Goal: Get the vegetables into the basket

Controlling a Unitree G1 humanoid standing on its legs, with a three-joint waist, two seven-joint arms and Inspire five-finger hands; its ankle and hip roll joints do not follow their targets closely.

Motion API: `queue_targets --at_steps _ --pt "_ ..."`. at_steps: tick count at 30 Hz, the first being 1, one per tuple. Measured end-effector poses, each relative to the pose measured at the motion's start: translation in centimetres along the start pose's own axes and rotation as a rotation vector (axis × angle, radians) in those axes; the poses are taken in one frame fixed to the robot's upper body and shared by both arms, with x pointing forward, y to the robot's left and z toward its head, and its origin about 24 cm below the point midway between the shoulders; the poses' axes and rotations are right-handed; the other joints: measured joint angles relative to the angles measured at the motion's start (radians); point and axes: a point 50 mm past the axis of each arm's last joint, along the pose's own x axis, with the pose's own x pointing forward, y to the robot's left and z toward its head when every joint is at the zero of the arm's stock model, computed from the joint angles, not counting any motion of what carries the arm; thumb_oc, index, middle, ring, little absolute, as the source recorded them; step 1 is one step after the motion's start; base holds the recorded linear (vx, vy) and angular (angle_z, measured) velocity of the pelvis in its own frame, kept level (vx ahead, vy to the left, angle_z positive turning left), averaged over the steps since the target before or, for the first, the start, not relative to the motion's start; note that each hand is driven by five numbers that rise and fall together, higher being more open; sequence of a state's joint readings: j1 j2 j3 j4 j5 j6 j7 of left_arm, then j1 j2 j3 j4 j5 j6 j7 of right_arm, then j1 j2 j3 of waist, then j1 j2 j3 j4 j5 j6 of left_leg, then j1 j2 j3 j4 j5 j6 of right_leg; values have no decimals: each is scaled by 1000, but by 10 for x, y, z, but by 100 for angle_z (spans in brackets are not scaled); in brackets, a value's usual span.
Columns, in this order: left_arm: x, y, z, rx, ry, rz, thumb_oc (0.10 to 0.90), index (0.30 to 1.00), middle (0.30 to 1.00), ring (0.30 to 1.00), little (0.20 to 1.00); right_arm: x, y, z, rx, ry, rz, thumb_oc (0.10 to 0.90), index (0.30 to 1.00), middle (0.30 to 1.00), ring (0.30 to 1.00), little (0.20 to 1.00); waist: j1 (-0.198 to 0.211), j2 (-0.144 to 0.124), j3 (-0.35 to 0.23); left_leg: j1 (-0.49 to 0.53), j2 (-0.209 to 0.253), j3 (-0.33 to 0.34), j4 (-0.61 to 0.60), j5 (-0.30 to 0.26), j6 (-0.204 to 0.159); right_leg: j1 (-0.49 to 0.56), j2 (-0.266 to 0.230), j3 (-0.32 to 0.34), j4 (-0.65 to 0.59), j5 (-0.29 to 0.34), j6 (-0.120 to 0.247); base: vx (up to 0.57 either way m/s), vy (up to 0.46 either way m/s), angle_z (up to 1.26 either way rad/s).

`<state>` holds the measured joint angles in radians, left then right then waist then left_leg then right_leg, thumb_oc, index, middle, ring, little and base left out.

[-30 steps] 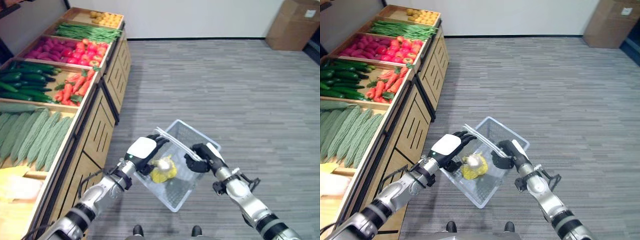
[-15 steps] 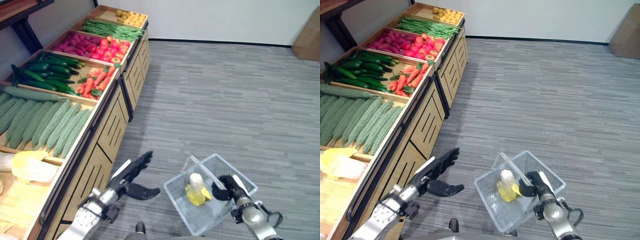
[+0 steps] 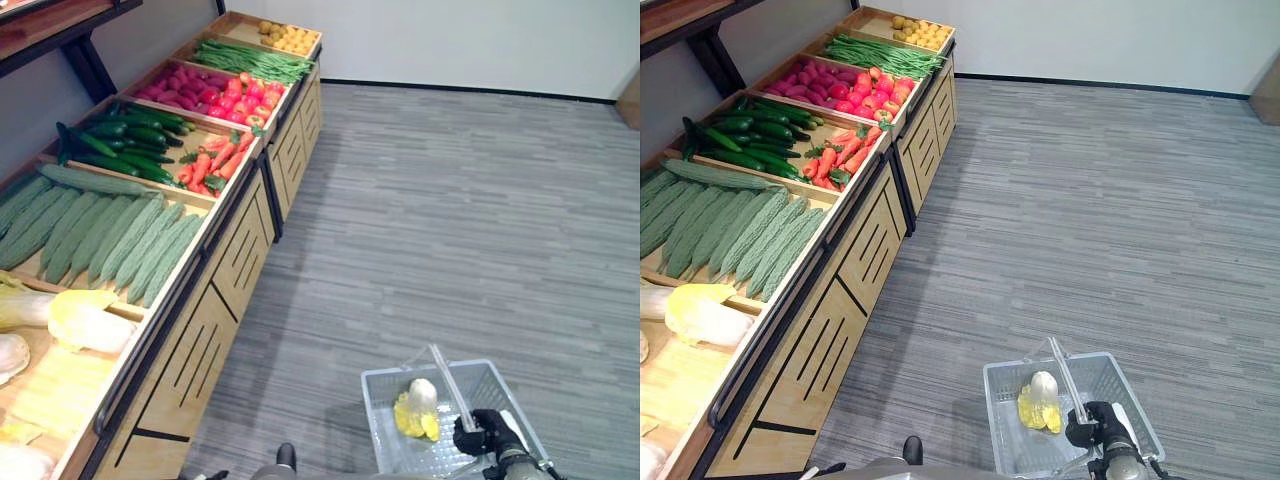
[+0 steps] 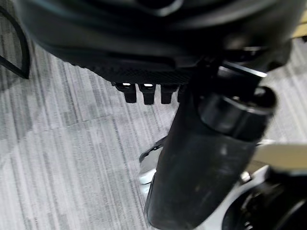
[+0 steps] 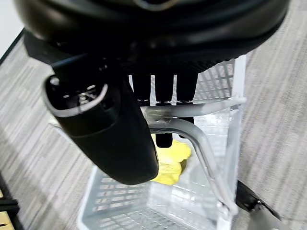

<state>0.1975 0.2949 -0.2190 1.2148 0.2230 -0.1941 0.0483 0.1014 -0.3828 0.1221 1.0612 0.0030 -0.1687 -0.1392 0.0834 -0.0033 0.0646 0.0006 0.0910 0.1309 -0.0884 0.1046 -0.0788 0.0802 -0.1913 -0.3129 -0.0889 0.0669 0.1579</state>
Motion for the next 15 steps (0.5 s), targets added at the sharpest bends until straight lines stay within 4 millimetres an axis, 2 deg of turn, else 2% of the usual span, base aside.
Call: queue_targets --at_steps 5,8,9,11,12,13,15 --pt "3 9 7 29 9 95 900 1000 1000 1000 1000 0 4 -5 7 29 -7 400 300 300 300 300 -1 -12 5 -12 -6 13 0 -1 3 -19 -6 13 1 4 2 1 64 -7" --pt "7 12 20 11 -14 112 900 1000 1000 1000 1000 2 10 -5 14 55 -3 400 300 300 300 300 0 -24 13 -28 -10 14 1 -2 5 -35 -8 13 1 5 4 -12 78 0" --pt "10 16 29 -60 -29 140 900 1000 1000 1000 1000 3 16 0 24 54 9 400 300 300 300 300 1 -41 31 -33 -18 13 15 -8 8 -32 -13 11 1 5 4 -13 126 4" --pt "12 25 37 -93 -41 169 900 1000 1000 1000 1000 5 17 8 32 33 11 400 300 300 300 300 1 -58 73 -55 -27 10 49 -26 13 -34 -26 5 4 6 6 2 187 11" --pt "14 30 44 -135 -45 178 900 1000 1000 1000 1000 8 15 15 33 20 2 400 300 300 300 300 1 -65 102 -90 -38 2 104 -61 36 -55 -46 1 42 2 7 9 192 14" --pt "15 29 49 -153 -47 172 900 1000 1000 1000 1000 11 12 21 31 14 -11 400 300 300 300 300 -2 -58 118 -104 -44 1 124 -79 51 -87 -64 10 103 1 5 10 216 9" --pt "16 33 55 -141 -64 178 900 1000 1000 1000 1000 15 11 34 46 -18 -19 400 300 300 300 300 -13 -65 150 -84 -79 10 115 -88 79 -144 -109 45 240 1 2 39 190 -1"
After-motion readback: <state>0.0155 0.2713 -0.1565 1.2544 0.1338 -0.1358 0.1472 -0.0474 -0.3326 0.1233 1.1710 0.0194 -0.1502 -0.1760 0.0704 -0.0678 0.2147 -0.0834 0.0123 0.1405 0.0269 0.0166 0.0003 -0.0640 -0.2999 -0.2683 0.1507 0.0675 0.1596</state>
